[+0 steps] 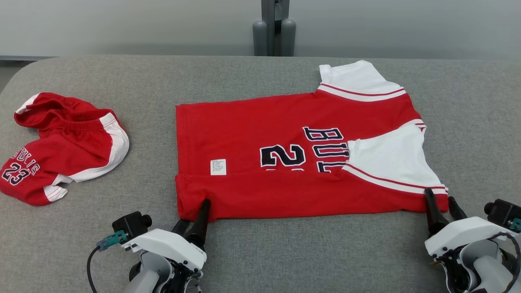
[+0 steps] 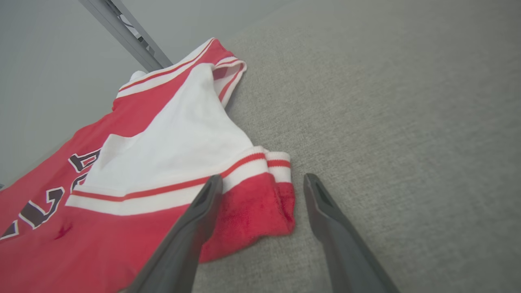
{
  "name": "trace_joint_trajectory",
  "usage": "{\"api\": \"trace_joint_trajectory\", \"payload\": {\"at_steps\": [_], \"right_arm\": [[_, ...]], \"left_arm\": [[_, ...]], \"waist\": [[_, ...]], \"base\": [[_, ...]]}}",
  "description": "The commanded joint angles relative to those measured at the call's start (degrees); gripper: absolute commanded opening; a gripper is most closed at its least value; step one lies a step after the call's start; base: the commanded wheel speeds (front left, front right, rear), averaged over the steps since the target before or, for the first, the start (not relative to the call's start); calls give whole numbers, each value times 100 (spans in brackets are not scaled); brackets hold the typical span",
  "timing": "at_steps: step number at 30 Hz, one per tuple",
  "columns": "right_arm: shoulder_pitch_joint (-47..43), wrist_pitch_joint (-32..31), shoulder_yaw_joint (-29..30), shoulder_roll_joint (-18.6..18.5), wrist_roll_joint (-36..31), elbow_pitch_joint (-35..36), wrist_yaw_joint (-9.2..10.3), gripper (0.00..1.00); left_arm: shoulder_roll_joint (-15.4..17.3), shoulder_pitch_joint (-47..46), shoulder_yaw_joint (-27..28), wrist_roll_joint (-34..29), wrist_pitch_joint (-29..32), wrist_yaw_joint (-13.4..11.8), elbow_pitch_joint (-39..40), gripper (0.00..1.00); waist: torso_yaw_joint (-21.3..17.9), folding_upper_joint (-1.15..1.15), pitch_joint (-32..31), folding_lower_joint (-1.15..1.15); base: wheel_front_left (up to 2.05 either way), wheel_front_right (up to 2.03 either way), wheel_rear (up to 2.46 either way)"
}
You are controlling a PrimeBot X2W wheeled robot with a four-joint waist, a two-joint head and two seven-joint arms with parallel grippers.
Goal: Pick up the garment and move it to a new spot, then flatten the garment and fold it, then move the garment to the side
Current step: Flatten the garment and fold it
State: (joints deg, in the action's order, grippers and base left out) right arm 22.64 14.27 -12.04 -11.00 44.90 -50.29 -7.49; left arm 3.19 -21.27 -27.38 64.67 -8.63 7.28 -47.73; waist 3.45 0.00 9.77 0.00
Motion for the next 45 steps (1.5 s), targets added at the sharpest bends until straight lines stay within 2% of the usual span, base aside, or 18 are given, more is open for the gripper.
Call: {"api": "trace_joint_trajectory", "payload": {"at_steps": [1, 2, 3, 4, 5, 6, 14, 21, 28, 36, 45], "right_arm": [[83, -65, -107, -42, 63, -68, -2, 100], [112, -107, -188, -46, 125, -87, -2, 95], [132, -119, -259, -44, 210, -79, -3, 52], [132, -119, -259, -44, 210, -79, -3, 52], [152, -130, -314, -55, 281, -54, -3, 17], [176, -121, -374, -93, 344, -34, -3, 0], [235, 34, -711, -333, 694, 12, -1, 0], [137, 68, -939, -485, 1066, 58, -1, 0], [100, -238, -1341, -690, 1416, 238, -1, 0], [32, -701, -1731, -873, 1811, 360, -1, 0], [-226, -1518, -1666, -902, 2329, 252, 0, 0]], "left_arm": [[-53, 47, -114, 60, 56, 14, -173, 54], [-52, 23, -148, 89, 51, 16, -182, 37], [-54, 7, -173, 112, 42, 13, -189, 14], [-54, 7, -173, 112, 42, 13, -189, 14], [-55, -6, -203, 119, 42, 9, -197, 0], [-55, -18, -243, 119, 43, 11, -209, 0], [24, -63, -298, 129, -123, 21, -306, 0], [223, -57, -459, -11, -165, 20, -241, 0], [487, -160, -717, -137, 45, 18, -156, 0], [797, -343, -981, -274, 549, 17, -240, 0], [1300, -152, -1202, -335, 1031, 16, 27, 0]], "waist": [[26, 0, 34, 0], [37, 0, 48, 0], [45, 0, 60, 0], [45, 0, 60, 0], [50, 0, 68, 0], [54, 0, 71, 0], [35, 0, -53, 0], [8, 0, -255, 0], [-39, 0, -378, 0], [-122, 0, -611, 0], [-168, 0, -885, 0]], "base": [[0, 0, 0], [0, 0, 0], [0, 0, 0], [0, 0, 0], [0, 0, 0], [0, 0, 0], [0, 0, 0], [0, 0, 0], [0, 0, 0], [0, 0, 0], [0, 0, 0]]}}
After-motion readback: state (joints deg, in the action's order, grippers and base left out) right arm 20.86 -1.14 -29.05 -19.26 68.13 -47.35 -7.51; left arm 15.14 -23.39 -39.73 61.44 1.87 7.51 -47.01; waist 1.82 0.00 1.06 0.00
